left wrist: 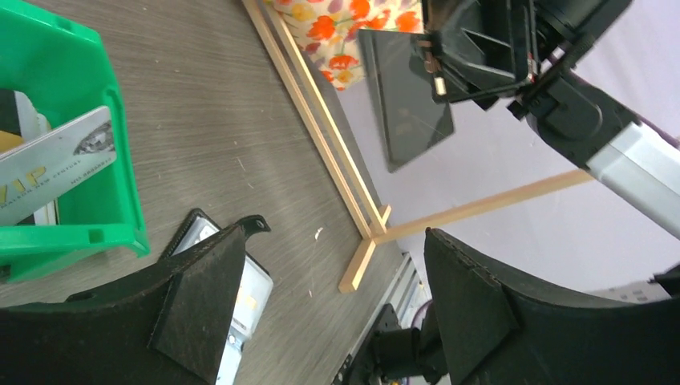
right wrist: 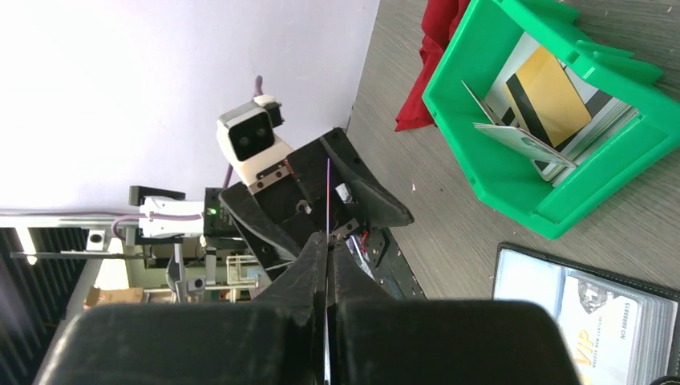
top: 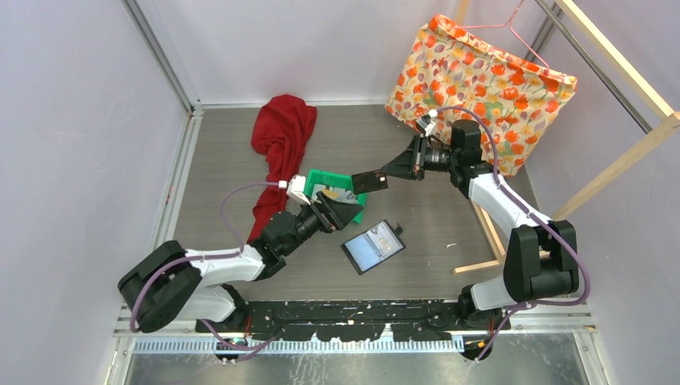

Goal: Put the credit cards into the card holder
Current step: Pick up the credit card from the storage box, then move the storage box to the center of the board.

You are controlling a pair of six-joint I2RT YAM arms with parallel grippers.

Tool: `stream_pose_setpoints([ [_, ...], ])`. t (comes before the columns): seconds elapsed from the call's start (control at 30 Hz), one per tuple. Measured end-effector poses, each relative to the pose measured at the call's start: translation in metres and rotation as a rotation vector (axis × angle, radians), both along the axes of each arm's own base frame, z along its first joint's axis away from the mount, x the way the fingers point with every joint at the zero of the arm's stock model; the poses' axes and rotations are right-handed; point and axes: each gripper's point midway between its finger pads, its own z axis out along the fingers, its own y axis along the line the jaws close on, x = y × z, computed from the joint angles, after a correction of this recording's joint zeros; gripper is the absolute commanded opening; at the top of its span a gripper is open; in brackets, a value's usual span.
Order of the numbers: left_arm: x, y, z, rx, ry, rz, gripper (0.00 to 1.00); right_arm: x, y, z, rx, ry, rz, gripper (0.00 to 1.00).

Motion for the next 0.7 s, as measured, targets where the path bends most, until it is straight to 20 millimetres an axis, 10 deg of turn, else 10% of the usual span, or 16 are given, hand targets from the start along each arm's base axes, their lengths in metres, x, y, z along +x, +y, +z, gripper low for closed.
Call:
stream_pose_setpoints([
  [0.4,0.027,-0.017,0.039,-0.243,0.029,0.055,0.7,-0.004,-0.003,0.003,0.011,-0.003,-0.043,0.01],
  [0.6,0.031,-0.015,0.046,-0.301,0.038,0.071,0.13,-0.005,-0.003,0.001,0.011,-0.001,-0.043,0.01],
  [0.7,0.033,-0.017,0.042,-0.307,0.053,0.075,0.0,-0.007,-0.003,0.002,0.012,-0.006,-0.041,0.01],
])
